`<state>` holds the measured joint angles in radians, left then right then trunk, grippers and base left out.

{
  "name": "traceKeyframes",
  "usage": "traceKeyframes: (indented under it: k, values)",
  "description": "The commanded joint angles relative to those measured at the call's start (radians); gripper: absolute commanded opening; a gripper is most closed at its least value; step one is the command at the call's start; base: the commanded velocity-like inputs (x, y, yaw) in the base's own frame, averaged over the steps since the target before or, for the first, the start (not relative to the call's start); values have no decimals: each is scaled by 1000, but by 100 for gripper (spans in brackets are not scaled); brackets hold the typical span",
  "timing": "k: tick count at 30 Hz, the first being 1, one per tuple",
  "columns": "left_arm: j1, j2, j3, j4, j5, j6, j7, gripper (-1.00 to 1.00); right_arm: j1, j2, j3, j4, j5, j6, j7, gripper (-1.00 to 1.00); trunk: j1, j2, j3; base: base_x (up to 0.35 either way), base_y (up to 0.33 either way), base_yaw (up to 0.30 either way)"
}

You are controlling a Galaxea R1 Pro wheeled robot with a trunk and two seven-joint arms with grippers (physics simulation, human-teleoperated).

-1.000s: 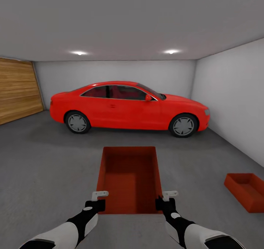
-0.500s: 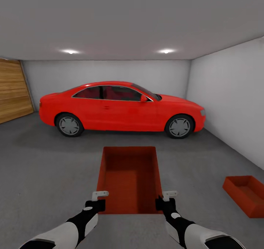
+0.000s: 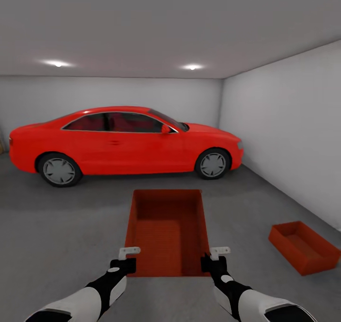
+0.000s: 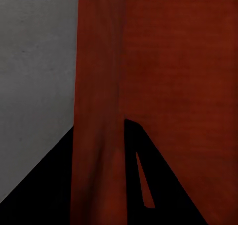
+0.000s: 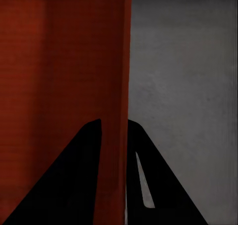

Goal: Move the two storage containers from the living room to the garage. In the garage, place one container on the floor and stack the other container on top of it (either order is fine).

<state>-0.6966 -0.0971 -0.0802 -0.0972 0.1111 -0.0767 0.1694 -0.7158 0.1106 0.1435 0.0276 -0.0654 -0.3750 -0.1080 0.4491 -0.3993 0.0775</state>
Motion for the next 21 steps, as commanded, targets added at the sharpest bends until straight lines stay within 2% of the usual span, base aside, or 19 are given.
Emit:
traceKeyframes:
  k: [1,21]
  values:
    - [-1,1,56,-1,2,-5,18,-100,-1,0,21,5,-39,-9,-7,-100,1,-1,0,322,0,-269]
    - [-1,0,56,1,2,-3,18,-100,-1,0,21,5,-39,-9,-7,-100,1,-1,6,322,0,-262]
